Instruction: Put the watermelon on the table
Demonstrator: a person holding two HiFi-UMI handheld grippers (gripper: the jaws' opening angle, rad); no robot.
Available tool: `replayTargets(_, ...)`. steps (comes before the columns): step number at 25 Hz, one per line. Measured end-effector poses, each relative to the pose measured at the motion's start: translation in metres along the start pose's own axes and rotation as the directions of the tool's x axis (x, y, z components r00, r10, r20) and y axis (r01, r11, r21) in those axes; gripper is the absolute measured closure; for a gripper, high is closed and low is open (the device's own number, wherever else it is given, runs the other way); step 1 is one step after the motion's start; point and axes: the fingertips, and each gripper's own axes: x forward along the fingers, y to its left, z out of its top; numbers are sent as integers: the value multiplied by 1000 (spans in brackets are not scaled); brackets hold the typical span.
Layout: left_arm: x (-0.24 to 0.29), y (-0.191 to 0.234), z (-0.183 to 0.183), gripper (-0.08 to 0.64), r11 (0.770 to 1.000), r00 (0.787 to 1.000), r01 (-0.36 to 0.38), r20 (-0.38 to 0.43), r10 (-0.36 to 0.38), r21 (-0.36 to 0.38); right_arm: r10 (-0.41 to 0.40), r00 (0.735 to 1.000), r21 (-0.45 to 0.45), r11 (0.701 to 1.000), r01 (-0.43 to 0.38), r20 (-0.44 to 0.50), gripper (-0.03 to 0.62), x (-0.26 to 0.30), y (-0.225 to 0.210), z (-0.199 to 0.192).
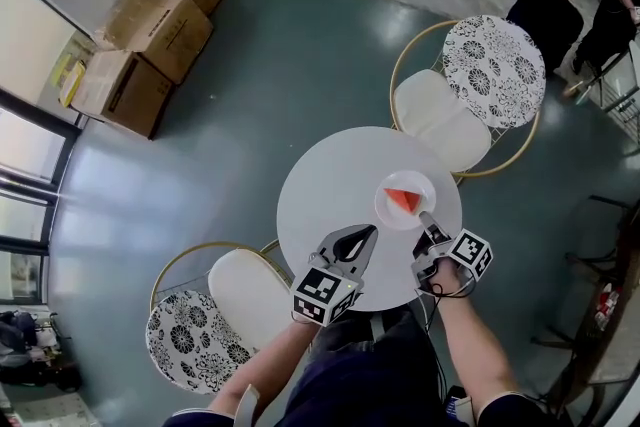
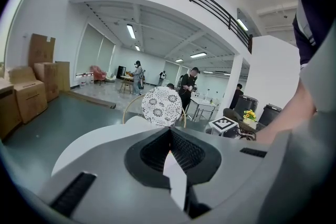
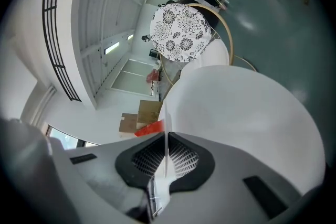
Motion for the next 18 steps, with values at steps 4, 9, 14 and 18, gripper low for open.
replayTargets(4, 3, 2, -3, 555, 1000, 1000, -11, -1, 11, -17, -6, 1000, -6, 1000, 6, -26, 575, 7, -3, -2)
replayTargets(9, 4, 3, -5, 555, 999, 1000, -21, 1, 21, -32, -16, 999, -12, 1000, 15, -49, 575, 13, -7, -6)
replayTargets(14, 3, 5, -8, 555, 999, 999, -33, 0, 33, -36, -21, 998, -32, 999, 19, -66, 575, 19, -11, -5)
replayTargets(18, 2, 7, -10, 555, 998, 999, -40, -5, 40, -44, -35, 995, -51, 998, 31, -92, 577, 23, -14, -8)
